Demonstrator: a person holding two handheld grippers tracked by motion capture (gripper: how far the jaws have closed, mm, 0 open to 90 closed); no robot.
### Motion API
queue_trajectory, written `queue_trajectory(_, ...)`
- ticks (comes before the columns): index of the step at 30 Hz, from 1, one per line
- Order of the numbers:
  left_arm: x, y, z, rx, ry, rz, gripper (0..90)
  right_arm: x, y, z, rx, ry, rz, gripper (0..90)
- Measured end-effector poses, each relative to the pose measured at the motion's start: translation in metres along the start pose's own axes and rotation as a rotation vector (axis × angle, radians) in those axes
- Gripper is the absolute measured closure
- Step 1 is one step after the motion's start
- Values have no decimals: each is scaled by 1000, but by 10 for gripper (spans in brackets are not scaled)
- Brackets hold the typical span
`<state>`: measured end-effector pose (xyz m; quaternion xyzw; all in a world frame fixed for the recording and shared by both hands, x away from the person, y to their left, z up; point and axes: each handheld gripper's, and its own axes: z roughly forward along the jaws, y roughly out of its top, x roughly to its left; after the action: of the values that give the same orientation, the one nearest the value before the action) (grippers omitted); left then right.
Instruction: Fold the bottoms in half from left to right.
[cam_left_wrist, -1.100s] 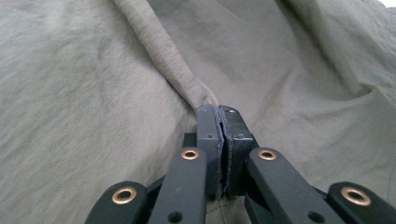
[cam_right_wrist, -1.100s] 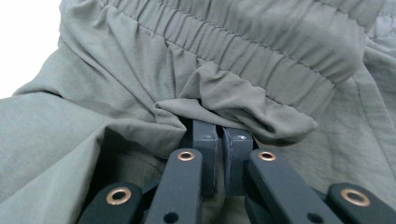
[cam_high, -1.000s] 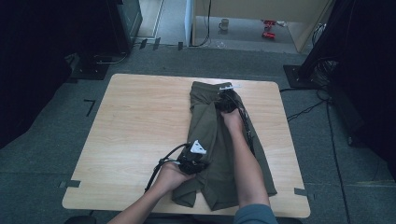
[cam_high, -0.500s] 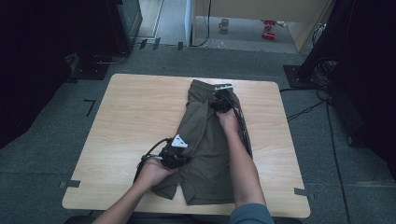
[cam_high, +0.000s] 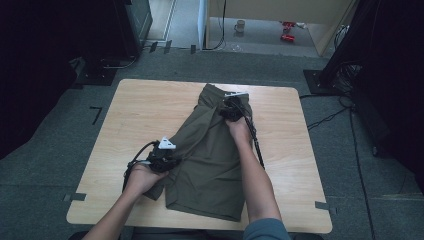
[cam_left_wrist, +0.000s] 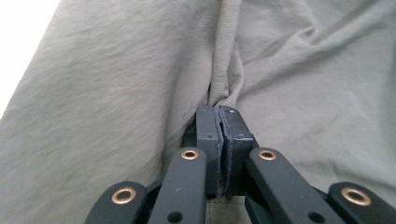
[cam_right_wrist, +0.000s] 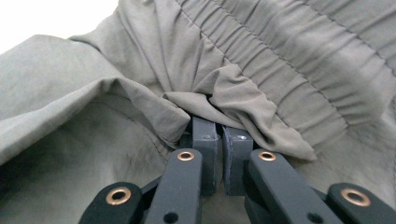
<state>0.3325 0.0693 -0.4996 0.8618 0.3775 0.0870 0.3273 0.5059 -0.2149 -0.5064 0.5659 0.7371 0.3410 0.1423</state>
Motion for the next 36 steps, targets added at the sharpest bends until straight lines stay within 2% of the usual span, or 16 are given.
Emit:
queue_trajectory(2,6,-1,-3,8,33,11,886,2,0,1,2,7,-4,859)
queue_trajectory(4,14,-3,-7,12,54,0,886,4,0,1,1,14,-10,859)
queue_trajectory(10,32,-8,-13,3,81,-39,885,9,0,2,8,37,-27,858)
queue_trajectory(13,30,-8,-14,10,93,-41,886,8,0,1,17,48,-26,856)
queue_trajectory(16,26,-5,-19,11,76,-56,889,6,1,-2,25,53,-19,858)
queue_trajectory(19,17,-1,-31,-20,40,-68,892,3,5,-7,20,54,-11,864)
queue_trajectory(22,3,3,-48,-71,4,-63,894,0,10,-15,-2,51,-10,864)
queue_trajectory(28,-26,17,-70,-133,-47,-13,895,-7,17,-32,-37,35,-21,864)
queue_trajectory(30,-39,24,-77,-151,-62,25,895,-10,19,-36,-44,29,-20,864)
queue_trajectory(34,-58,35,-82,-171,-86,74,895,-17,22,-47,-61,23,-10,864)
queue_trajectory(36,-68,42,-84,-181,-121,85,895,-21,23,-52,-76,22,-9,864)
